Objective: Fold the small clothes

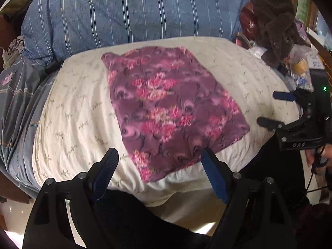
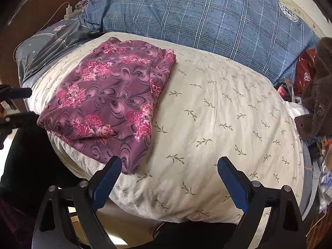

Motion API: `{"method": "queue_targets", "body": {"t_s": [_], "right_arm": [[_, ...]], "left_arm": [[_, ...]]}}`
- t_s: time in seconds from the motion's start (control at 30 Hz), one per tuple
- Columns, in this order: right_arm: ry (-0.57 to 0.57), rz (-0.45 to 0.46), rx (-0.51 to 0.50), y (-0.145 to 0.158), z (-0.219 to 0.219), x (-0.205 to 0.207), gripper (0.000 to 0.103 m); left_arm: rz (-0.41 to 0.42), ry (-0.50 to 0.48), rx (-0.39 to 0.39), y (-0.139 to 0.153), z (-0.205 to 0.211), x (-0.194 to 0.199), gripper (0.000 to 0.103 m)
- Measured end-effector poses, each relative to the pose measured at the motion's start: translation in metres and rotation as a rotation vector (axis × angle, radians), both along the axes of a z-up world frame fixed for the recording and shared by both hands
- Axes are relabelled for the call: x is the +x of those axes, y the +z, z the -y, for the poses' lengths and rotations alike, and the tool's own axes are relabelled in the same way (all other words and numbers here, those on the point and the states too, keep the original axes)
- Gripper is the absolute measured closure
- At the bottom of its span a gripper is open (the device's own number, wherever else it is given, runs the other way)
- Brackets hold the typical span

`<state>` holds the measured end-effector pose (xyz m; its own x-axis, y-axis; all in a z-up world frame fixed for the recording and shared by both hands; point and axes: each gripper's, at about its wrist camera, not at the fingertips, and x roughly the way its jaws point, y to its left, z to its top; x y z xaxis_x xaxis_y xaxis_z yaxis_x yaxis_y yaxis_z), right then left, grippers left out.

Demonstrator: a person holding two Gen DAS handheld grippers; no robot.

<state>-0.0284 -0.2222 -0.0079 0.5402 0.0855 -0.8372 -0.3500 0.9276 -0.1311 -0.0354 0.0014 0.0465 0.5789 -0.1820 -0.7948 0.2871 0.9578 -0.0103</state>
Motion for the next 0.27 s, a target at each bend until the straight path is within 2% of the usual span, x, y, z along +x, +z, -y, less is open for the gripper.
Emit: {"method": "queue_targets", "body": {"t_s": [0.1,0.27], "right_arm": [[-0.017,0.014,0.0,0.003,0.001,0.004,0.008],[-0.048,0.017,0.029,0.008,0.01,0.007,0.008]], "left_arm": [[0.013,0.006,-0.014,0.006,0.003,0.004,0.021],[0.015,0.002,0.032,0.004,0.013,0.007,0.021]]}}
